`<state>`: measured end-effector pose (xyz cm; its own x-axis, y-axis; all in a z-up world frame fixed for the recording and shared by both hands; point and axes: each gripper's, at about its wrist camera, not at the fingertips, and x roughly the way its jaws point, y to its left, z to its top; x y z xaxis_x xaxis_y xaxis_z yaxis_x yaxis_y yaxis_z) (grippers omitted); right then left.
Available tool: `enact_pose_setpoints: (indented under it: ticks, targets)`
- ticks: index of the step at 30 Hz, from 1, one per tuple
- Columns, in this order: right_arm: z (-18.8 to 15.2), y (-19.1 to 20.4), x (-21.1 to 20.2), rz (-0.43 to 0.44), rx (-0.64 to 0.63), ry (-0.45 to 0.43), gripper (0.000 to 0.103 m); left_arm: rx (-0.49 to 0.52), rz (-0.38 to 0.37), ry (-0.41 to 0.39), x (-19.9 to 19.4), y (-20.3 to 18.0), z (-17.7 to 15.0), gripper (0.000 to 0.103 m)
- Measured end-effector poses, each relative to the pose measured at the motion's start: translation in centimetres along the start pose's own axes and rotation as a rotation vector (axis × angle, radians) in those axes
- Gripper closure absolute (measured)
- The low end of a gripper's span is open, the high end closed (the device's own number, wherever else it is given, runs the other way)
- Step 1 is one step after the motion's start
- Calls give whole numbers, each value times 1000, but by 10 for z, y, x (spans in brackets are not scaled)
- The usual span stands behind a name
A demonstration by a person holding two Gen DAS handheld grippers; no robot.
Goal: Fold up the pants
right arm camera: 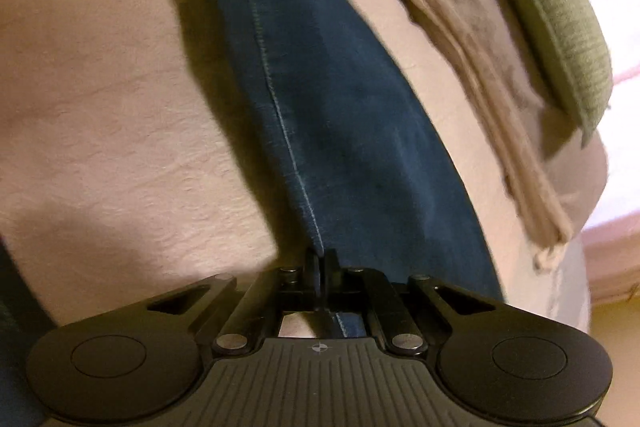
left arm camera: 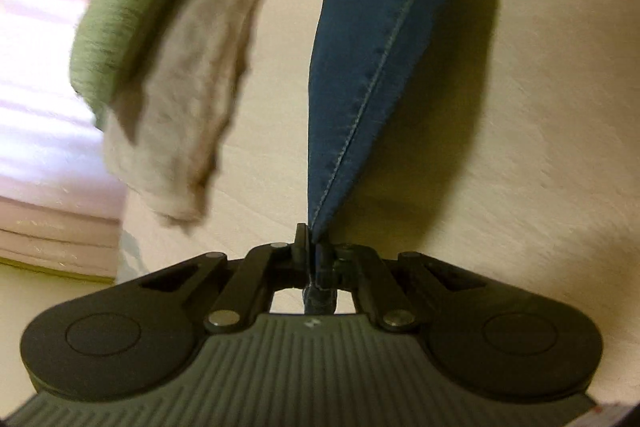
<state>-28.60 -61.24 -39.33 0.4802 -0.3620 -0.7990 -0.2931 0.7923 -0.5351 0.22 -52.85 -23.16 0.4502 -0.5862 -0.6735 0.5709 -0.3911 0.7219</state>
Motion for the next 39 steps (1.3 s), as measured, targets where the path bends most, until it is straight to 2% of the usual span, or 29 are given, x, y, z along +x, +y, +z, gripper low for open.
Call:
enact_pose_setpoints:
  ticks: [4, 5, 7, 8, 9, 14, 17, 19, 23, 26, 28, 31, 33, 37, 39]
  targets:
    - [0, -1, 5, 40, 13, 29, 100, 55, -70, 68, 21, -32, -4, 98]
    - [0, -5, 0, 54, 44, 21, 96, 44, -69, 73, 23, -33, -5, 97]
    - [-3, -18, -15, 75, 139, 6, 82, 24, -69, 98, 22, -29, -4, 94]
    - [-6, -25, -25, 77, 195, 1, 70, 15, -70, 105, 22, -26, -5, 93]
    - [-10, -33, -35, 78, 259, -2, 64, 7, -69, 117, 18, -22, -7, 90]
    - [-60, -86, -83, 14, 558, 21, 63, -105, -68, 200, -2, 3, -7, 86]
    - [-115, -127, -99, -55, 692, 65, 63, -213, -54, 197, -19, 23, 16, 86]
    - [-161, -161, -102, -71, 808, 103, 62, -272, -46, 170, -29, 34, 43, 84]
    - [-262, -233, -102, -69, 1043, 112, 62, -332, -42, 96, -38, 39, 113, 79]
    - [-331, -271, -91, -30, 1125, 100, 62, -340, -66, 34, -42, 22, 182, 79]
    - [-364, -293, -71, 40, 1149, 86, 62, -348, -95, 1, -43, 0, 232, 79]
    - [-405, -297, -53, 144, 1156, 75, 62, -367, -178, -57, -37, -39, 312, 76]
    - [-428, -300, -44, 220, 1163, 52, 63, -397, -263, -111, -34, -66, 367, 74]
    - [-457, -299, -37, 377, 1221, -30, 62, -407, -424, -229, -33, -115, 465, 66]
    - [-468, -299, -36, 416, 1227, -65, 63, -383, -493, -269, -29, -139, 509, 62]
